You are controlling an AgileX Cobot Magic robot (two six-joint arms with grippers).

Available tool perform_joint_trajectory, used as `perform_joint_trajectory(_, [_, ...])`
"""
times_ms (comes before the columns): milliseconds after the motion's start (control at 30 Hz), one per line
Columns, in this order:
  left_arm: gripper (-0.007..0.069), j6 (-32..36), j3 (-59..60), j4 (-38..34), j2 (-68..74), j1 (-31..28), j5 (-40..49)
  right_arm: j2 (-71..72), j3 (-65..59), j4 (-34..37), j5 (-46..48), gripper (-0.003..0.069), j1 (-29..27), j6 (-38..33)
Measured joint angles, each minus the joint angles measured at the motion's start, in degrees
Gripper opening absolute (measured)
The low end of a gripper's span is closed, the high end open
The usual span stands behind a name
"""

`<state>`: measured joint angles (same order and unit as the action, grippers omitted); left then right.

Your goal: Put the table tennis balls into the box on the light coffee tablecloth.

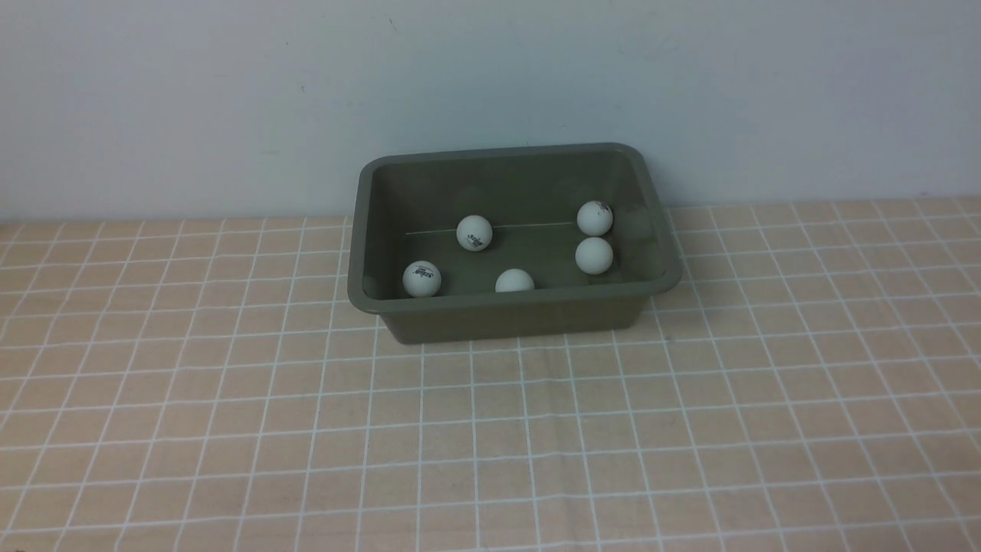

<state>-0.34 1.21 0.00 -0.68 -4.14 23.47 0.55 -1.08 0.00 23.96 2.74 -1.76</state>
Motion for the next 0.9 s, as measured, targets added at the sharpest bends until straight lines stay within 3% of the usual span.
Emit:
perform_joint_trajectory(200, [-0.0069,0.00,0.00,0.00,0.00,0.00,0.00,0.00,-0.05,-1.88,-0.16,0.0033,-0.24,2.94])
perform_joint_trajectory(900, [-0.0069,0.00,0.00,0.00,0.00,0.00,0.00,0.00,-0.05,-2.00,-0.22,0.0033,-0.24,3.14])
